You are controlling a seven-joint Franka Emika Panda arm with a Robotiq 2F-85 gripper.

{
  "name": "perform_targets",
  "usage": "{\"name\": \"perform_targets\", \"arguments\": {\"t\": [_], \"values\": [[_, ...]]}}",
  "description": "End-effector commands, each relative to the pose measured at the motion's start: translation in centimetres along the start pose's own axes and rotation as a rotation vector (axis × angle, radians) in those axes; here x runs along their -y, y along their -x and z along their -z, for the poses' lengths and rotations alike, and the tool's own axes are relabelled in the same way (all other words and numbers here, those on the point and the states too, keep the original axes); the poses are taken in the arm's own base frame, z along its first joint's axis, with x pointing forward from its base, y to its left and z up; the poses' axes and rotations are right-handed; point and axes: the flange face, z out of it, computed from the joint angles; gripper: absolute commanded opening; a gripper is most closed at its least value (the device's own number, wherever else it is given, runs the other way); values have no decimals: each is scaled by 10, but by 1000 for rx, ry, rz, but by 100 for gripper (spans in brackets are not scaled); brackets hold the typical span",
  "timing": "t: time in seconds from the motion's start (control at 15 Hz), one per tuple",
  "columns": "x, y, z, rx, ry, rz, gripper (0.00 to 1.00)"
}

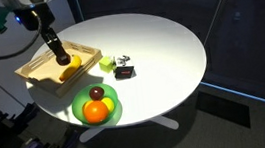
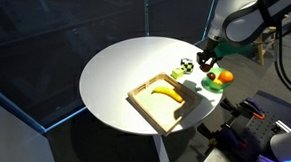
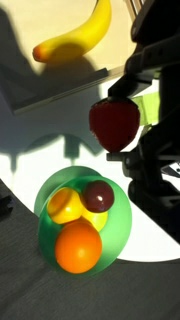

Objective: Put the strawberry and square plush toy in the box

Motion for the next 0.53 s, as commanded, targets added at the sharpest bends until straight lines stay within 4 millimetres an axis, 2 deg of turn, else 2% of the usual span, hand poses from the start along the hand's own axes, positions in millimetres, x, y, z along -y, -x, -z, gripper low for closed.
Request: {"name": "perform_targets", "arguments": {"t": [0.0,0.4,0.47], "values": [[17,7,14,15,-34,88,31],[33,15,19,50,-67,166,31],[31,15,9,38,-55,142,56]]}}
